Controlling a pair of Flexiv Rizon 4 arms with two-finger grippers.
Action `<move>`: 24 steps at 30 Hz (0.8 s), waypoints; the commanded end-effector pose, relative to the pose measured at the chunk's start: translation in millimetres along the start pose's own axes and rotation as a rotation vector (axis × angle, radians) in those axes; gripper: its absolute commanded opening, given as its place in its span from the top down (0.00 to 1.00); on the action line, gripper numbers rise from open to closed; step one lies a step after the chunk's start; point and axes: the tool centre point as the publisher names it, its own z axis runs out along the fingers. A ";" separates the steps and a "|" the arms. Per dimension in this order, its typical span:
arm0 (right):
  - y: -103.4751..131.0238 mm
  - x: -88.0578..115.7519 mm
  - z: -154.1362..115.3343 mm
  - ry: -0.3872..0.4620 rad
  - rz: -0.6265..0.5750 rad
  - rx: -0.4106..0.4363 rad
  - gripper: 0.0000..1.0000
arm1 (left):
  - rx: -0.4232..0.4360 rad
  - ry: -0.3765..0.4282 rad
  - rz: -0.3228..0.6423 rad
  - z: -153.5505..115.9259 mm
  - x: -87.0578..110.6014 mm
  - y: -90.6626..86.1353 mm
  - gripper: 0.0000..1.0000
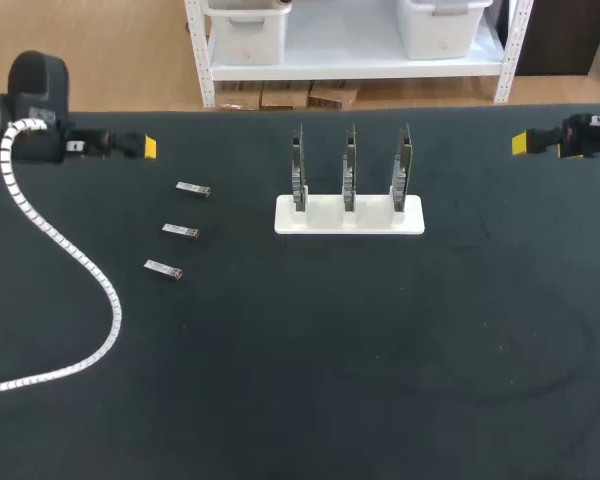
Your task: Pick up the optical module with the left hand, and insert it into the network port with the right hand.
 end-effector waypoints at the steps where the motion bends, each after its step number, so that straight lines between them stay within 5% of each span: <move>1: 0.6 0.1 -1.0 0.001 0.000 0.003 0.00 | 0.024 0.031 0.043 -11.3 1.6 9.9 0.00; 10: 0.6 0.1 -1.0 0.001 0.000 0.003 0.00 | -0.058 0.139 0.274 -22.4 10.2 26.8 0.00; 19: 0.6 0.1 -1.0 0.001 0.000 0.003 0.00 | -0.067 0.234 0.457 -14.0 23.8 22.4 0.00; 24: 0.6 0.1 -1.0 0.001 0.000 0.003 0.00 | -0.075 0.248 0.457 -12.6 26.9 25.6 0.00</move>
